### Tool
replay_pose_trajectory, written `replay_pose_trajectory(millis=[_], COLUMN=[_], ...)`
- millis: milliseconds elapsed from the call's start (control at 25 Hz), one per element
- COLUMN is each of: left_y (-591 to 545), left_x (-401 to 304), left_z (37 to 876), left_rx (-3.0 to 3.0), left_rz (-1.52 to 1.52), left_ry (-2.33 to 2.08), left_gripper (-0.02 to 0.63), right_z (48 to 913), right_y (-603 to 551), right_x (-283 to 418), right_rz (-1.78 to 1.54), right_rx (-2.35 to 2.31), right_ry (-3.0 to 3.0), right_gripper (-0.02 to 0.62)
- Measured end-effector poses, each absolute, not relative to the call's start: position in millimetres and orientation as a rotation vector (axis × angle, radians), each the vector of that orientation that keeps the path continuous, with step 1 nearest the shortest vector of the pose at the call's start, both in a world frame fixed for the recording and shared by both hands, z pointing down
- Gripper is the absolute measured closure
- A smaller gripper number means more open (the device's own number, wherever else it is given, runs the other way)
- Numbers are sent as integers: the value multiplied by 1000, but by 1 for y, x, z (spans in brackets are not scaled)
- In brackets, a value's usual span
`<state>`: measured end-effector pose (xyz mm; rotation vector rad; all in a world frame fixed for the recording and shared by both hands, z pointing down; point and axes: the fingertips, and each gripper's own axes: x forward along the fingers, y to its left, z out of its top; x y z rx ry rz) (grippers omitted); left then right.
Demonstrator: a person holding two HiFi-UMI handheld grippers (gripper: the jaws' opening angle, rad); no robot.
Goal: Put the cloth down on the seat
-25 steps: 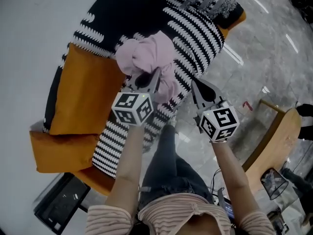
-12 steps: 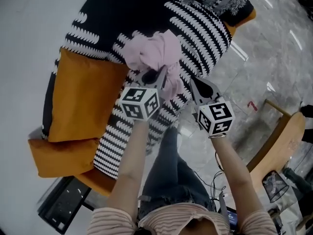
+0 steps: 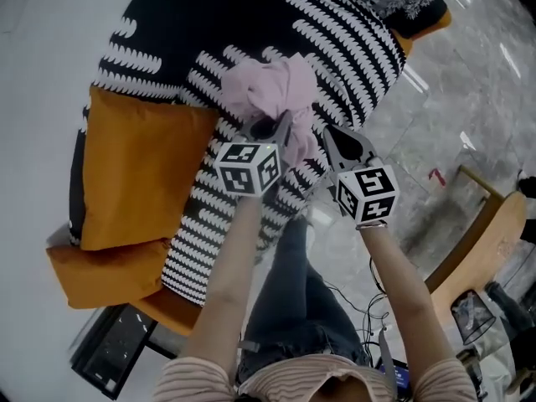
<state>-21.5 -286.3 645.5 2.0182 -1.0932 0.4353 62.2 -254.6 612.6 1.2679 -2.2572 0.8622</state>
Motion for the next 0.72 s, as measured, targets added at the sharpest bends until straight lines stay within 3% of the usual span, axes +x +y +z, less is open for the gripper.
replay_pose_trajectory(millis=[720], left_y=[-297], left_x=[-30], left_z=[687], left_rx=[1971], left_rz=[500], left_ry=[-1108], left_gripper=[540], right_z=[638], right_y=[-261], right_x=[41], right_rz=[882], right_rx=[1235], right_ry=[-2239], right_gripper=[588])
